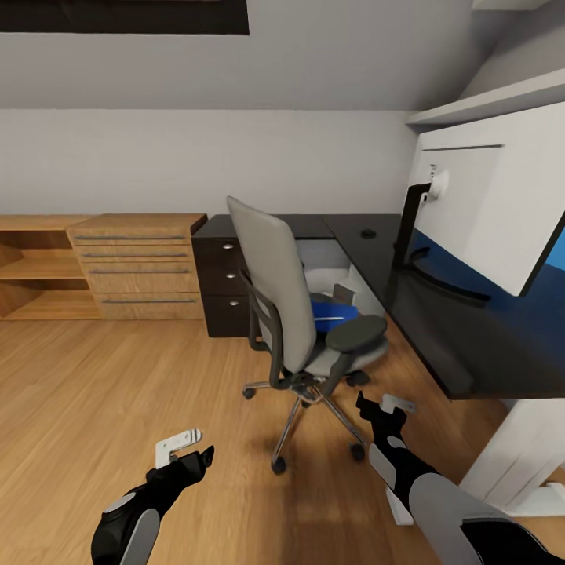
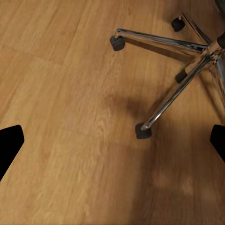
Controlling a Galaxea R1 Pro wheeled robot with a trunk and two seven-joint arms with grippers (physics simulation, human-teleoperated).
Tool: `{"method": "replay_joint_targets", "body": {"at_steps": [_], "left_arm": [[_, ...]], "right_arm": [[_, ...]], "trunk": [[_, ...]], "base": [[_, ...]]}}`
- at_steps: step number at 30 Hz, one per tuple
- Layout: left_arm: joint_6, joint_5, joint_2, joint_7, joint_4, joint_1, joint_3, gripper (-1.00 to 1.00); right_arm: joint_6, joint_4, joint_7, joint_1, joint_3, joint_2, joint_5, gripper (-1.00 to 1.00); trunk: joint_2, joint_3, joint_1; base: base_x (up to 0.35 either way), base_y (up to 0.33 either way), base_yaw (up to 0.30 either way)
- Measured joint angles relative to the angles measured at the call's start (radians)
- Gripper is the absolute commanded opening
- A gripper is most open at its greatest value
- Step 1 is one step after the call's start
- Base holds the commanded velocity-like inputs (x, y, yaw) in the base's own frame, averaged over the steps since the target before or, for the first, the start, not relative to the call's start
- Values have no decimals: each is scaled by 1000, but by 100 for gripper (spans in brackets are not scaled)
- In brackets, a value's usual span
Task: In the bedroom, organize the workspace by keeping the computer under the desk, ensuring the monitor is on the desk, placing the keyboard on the desk next to the monitor, placing the mouse on the desk next to the keyboard, moving the folder from the swivel chair onto the desk next to the mouse, stacking the notebook on top of the folder with the pen on top of the notebook, and positioning the swivel chair next to the desk.
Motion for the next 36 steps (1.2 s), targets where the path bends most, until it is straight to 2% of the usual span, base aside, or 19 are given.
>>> {"method": "replay_joint_targets", "body": {"at_steps": [23, 36], "left_arm": [[0, 0, -2, 0, 3, 0, 2, 100], [2, -1, -2, 0, 3, 0, 5, 100]], "right_arm": [[-3, 0, 1, 0, 2, 0, 0, 100], [-7, 1, 2, 0, 7, 10, 3, 100]], "trunk": [[0, 0, 0], [0, 0, 0]], "base": [[136, 0, 0], [15, 0, 6]]}}
